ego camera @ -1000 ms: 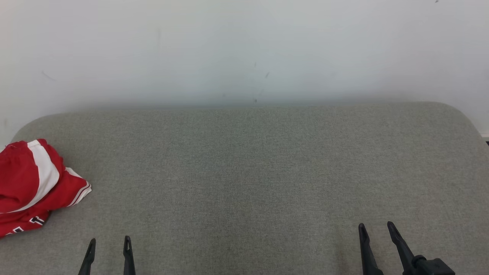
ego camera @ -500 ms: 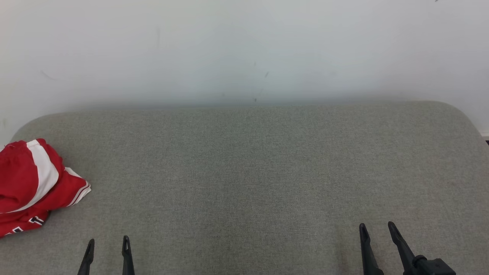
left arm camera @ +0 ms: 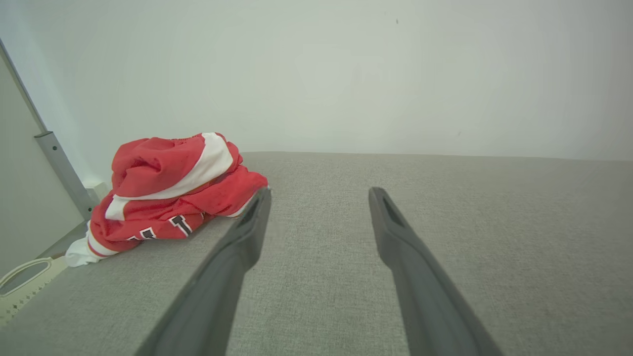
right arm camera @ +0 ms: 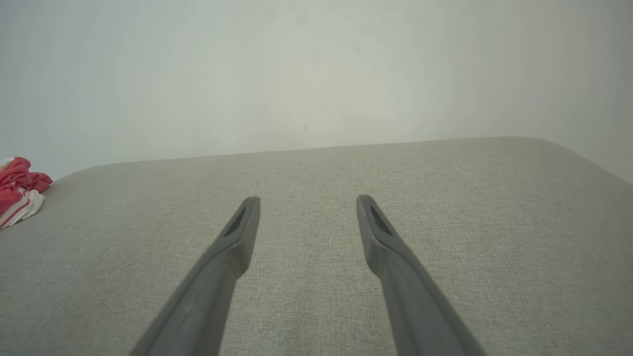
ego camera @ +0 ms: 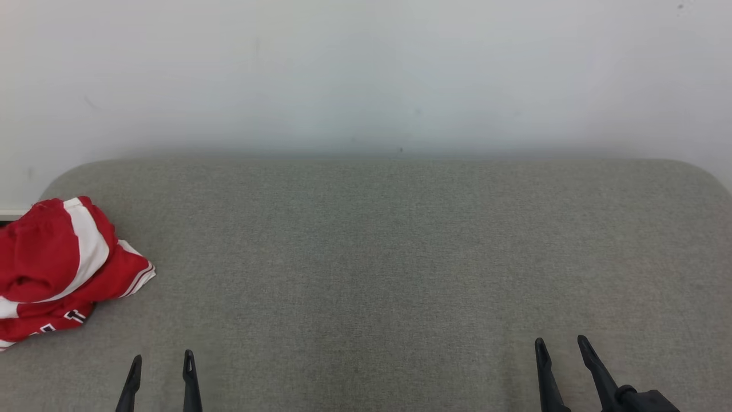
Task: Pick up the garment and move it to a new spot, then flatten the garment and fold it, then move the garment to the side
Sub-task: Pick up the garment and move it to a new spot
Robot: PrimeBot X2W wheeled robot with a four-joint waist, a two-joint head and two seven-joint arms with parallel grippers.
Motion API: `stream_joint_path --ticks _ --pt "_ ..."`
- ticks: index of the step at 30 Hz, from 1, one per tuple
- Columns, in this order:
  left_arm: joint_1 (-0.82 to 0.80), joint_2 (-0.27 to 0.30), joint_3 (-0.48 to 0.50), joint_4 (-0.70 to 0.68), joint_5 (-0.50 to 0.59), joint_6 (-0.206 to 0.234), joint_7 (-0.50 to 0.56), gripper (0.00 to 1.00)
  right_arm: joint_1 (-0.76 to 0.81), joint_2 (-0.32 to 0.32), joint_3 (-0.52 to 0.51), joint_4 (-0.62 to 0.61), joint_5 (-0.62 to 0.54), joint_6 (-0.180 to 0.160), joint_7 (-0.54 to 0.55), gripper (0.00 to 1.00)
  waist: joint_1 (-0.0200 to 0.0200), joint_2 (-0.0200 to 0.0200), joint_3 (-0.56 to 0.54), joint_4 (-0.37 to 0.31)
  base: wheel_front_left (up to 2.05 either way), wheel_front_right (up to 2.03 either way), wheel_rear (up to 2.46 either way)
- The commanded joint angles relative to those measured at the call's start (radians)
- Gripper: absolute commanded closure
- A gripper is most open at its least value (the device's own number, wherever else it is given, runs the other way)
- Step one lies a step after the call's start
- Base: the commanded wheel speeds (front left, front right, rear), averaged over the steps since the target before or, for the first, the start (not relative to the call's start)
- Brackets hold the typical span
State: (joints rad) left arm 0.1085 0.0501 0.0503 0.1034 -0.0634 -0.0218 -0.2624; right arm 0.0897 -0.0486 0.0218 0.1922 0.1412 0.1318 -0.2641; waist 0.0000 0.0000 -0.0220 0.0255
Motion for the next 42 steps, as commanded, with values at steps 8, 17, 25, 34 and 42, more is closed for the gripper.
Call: stream_joint_path --ticks 8,17,25,34,42 --pt "0.001 0.0 0.026 0.01 -0.011 -0.003 -0.003 0.0 0.017 -0.003 0.001 0.003 0.013 -0.002 -0.002 0.0 0.0 0.0 0.0 0.13 0.0 0.0 0.0" --pt "0.019 0.001 0.049 0.012 -0.002 -0.01 -0.003 0.0 0.035 -0.003 0.013 0.01 0.022 -0.002 -0.002 0.0 0.0 0.0 -0.019 0.262 0.0 0.0 0.0" --pt "0.034 0.001 0.057 0.01 0.01 -0.017 -0.003 0.0 0.036 -0.003 0.03 0.012 0.041 -0.002 -0.002 0.0 0.0 0.0 -0.032 0.36 0.0 0.0 0.0" --pt "0.04 0.0 0.072 0.006 0.013 -0.021 -0.003 0.0 0.043 -0.003 0.052 0.016 0.06 -0.002 -0.002 0.0 0.0 0.0 -0.045 0.423 0.0 0.0 0.0" --pt "0.05 0.0 0.073 0.001 0.004 -0.014 -0.003 0.0 0.036 -0.003 0.06 0.021 0.056 -0.002 -0.002 0.0 0.0 0.0 -0.045 0.432 0.0 0.0 0.0"
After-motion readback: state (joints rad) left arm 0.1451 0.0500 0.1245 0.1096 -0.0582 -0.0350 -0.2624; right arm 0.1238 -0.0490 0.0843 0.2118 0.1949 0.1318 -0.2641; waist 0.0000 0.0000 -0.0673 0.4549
